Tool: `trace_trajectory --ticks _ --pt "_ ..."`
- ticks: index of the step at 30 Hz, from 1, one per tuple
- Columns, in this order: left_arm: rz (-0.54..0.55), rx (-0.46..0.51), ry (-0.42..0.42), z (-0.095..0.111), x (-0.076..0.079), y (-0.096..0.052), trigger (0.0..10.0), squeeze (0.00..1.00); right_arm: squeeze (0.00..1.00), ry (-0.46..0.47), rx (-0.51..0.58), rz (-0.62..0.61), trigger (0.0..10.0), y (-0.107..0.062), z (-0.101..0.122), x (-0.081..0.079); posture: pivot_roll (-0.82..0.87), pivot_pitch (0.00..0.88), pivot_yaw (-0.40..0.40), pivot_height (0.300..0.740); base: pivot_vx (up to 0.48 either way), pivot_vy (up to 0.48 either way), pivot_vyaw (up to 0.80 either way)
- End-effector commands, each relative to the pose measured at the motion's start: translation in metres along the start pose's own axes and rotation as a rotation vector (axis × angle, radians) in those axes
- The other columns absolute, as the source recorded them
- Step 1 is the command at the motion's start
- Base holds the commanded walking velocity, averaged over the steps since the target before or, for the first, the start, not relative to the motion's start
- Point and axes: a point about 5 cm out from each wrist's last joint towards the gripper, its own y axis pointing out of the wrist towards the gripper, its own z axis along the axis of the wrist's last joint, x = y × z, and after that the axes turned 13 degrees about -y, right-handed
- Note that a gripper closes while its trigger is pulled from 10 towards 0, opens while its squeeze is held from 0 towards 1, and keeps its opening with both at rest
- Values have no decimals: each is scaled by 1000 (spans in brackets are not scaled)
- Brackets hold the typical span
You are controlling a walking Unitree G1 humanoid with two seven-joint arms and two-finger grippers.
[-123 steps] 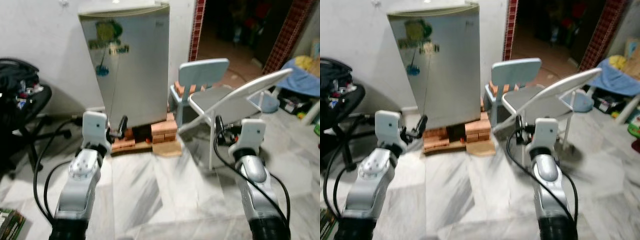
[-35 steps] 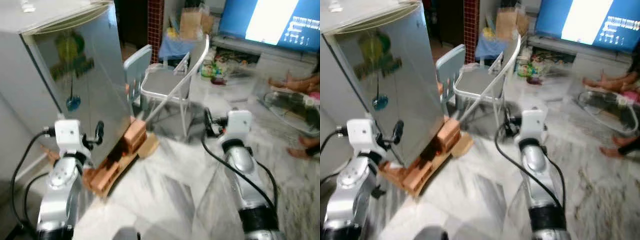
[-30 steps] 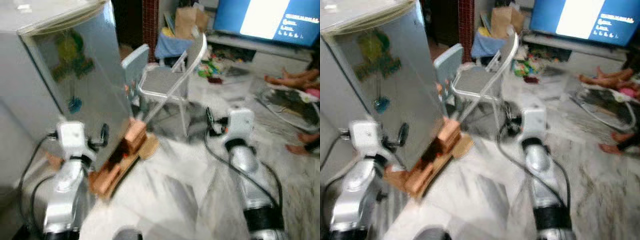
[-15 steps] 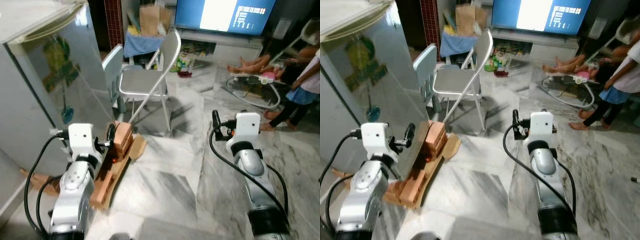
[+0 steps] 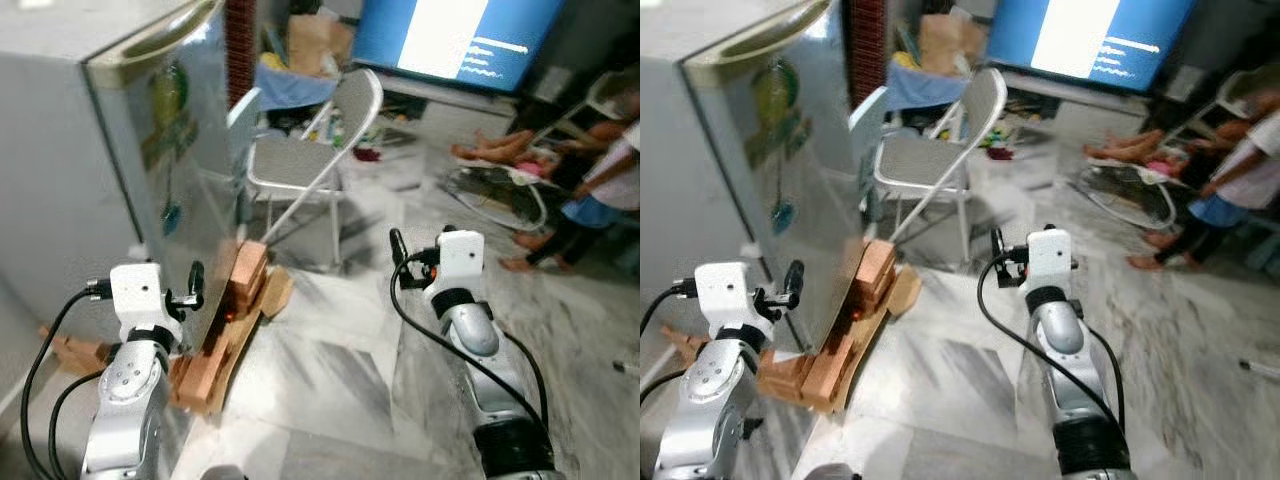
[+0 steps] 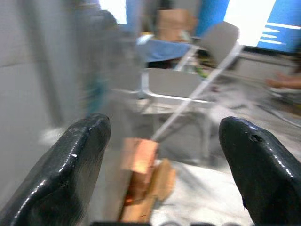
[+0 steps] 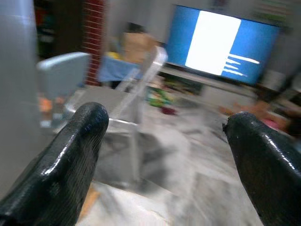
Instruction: Restocking fridge
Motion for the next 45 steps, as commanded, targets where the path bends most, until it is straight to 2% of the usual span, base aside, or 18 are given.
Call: trace_trajectory --ticks 1,10,16,19,24,28,36,45 --pt "-32 6 3 5 5 3 10000 0 0 3 -5 -24 10000 0 0 4 108 0 -82 740 0 435 -800" --pt "-54 23 25 10 7 6 10000 0 0 6 5 -6 10000 -3 1 -2 104 0 -74 740 0 430 -63" --pt "-78 8 16 7 14 4 10000 0 0 1 8 -26 10000 -1 2 2 103 0 -68 740 0 419 0" --pt "-78 -11 -17 3 17 4 10000 0 0 0 5 -28 10000 -2 1 2 106 0 -69 740 80 416 0" --pt "-122 2 18 1 28 1 10000 0 0 0 0 -18 10000 -3 -1 0 109 0 -72 740 132 391 0" --pt "-136 6 21 2 31 0 10000 0 0 6 -6 -20 10000 -2 -1 -1 111 0 -71 740 453 0 0" --pt "-127 0 21 3 28 1 10000 0 0 5 -12 -22 10000 -2 -2 -1 111 0 -69 740 376 0 -663" --pt "-142 -4 30 2 31 -1 10000 0 0 3 -6 -16 10000 -2 -1 -3 112 0 -71 740 388 0 0"
